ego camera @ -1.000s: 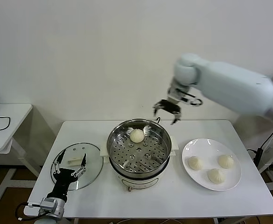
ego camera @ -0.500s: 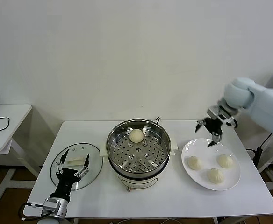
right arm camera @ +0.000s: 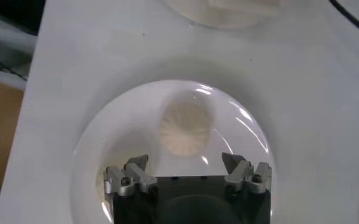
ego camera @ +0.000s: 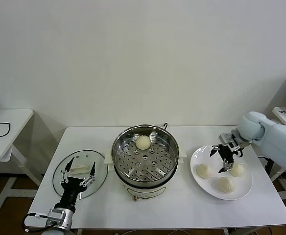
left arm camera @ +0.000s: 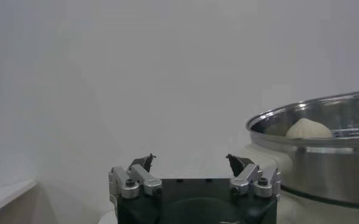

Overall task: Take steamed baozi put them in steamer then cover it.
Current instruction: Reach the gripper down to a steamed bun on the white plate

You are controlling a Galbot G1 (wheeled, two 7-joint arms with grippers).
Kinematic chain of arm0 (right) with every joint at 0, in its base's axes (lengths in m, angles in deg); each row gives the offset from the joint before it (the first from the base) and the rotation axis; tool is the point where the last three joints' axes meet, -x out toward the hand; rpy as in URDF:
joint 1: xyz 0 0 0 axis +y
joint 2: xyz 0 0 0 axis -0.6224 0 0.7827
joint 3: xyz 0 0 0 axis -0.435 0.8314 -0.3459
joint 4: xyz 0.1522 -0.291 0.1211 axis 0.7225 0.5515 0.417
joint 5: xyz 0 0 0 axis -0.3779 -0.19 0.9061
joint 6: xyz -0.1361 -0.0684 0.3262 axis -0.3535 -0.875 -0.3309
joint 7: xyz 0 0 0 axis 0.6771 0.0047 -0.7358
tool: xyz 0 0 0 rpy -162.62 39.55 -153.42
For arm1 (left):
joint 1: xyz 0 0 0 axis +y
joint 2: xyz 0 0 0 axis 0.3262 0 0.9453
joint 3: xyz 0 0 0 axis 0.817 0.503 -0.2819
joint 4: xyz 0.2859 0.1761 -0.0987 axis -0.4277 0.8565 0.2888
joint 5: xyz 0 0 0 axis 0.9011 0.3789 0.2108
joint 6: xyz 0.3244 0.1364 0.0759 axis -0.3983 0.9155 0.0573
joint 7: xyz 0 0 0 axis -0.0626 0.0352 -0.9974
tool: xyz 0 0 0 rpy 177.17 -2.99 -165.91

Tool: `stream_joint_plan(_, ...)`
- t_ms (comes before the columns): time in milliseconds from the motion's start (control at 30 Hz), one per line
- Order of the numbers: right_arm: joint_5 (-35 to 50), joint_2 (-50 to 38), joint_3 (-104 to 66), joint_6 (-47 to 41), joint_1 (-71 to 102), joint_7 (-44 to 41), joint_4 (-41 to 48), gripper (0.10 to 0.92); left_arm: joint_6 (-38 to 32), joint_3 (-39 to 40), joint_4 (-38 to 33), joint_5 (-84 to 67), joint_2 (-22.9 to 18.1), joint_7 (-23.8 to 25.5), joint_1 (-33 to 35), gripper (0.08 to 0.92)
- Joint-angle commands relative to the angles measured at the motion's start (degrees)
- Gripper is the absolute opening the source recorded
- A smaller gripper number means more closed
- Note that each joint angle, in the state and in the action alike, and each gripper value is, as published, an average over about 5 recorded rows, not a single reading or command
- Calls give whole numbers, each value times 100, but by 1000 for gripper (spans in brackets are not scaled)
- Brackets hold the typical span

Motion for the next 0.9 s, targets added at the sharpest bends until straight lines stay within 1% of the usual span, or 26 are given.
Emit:
stream_joint_plan(33,-122,247,-435,-137,611,274,331,823,-4,8,23,7,-1,1,-4,823)
stream_joint_plan(900,-278,462,-701,-104,867,302,407,823,-8,-6,47,28,-24,-10,-14,823)
